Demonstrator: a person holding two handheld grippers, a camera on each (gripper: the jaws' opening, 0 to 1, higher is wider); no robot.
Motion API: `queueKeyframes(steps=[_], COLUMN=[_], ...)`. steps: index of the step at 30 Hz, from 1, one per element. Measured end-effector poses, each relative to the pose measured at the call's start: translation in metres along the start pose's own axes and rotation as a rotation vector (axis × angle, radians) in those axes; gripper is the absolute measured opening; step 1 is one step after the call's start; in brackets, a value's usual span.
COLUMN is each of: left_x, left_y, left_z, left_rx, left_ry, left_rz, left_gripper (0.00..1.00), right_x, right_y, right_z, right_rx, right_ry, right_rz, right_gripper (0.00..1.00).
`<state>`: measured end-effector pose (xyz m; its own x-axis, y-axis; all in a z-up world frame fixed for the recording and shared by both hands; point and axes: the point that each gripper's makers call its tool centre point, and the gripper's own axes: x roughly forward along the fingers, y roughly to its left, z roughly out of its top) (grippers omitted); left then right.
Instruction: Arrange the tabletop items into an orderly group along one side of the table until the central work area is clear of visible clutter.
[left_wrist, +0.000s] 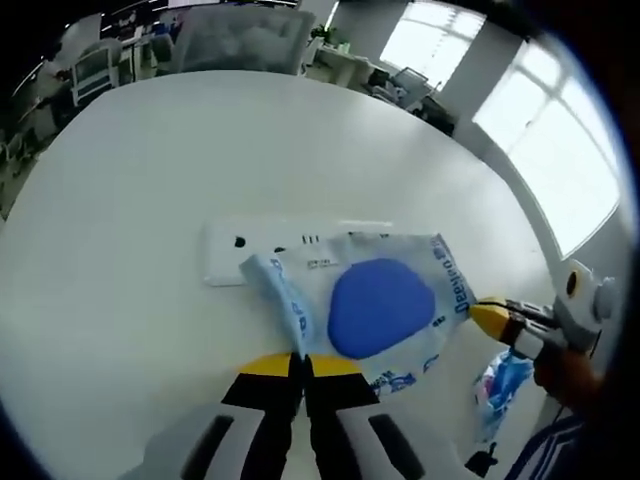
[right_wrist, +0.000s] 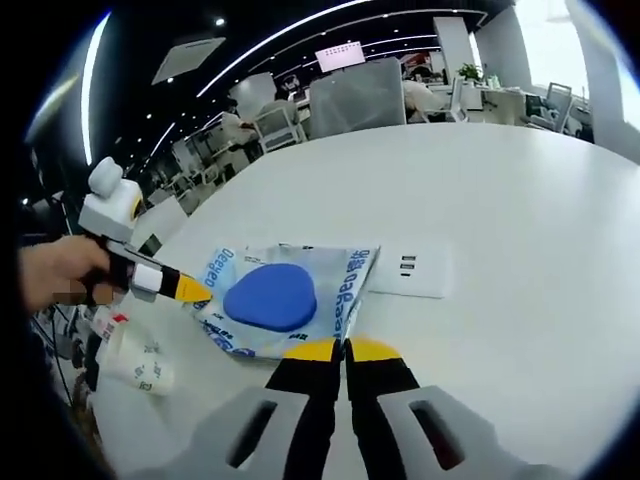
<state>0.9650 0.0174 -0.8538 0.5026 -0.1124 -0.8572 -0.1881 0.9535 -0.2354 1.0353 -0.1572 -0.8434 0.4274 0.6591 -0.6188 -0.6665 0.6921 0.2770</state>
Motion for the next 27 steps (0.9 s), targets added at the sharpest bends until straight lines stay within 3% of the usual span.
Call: queueKeyframes(steps=[12, 27], left_x=[-0.030, -0.076], left_y=[-0.022, -0.047], left_z=[-0.002, -0.018], left_rx=[0.059, 0.136], left_ry=[-0.033, -0.067], left_rz=[-0.029, -0.054], left_gripper=[0.00, 0.00], right_x=[-0.041, -0.092], right_y=[0.006, 0.023], right_z=[0.010, -0.014], right_rx=[-0.031, -0.026], right_ry=[-0.050, -0.062], right_rz=[-0.014, -0.025], right_gripper=[0.00, 0.00])
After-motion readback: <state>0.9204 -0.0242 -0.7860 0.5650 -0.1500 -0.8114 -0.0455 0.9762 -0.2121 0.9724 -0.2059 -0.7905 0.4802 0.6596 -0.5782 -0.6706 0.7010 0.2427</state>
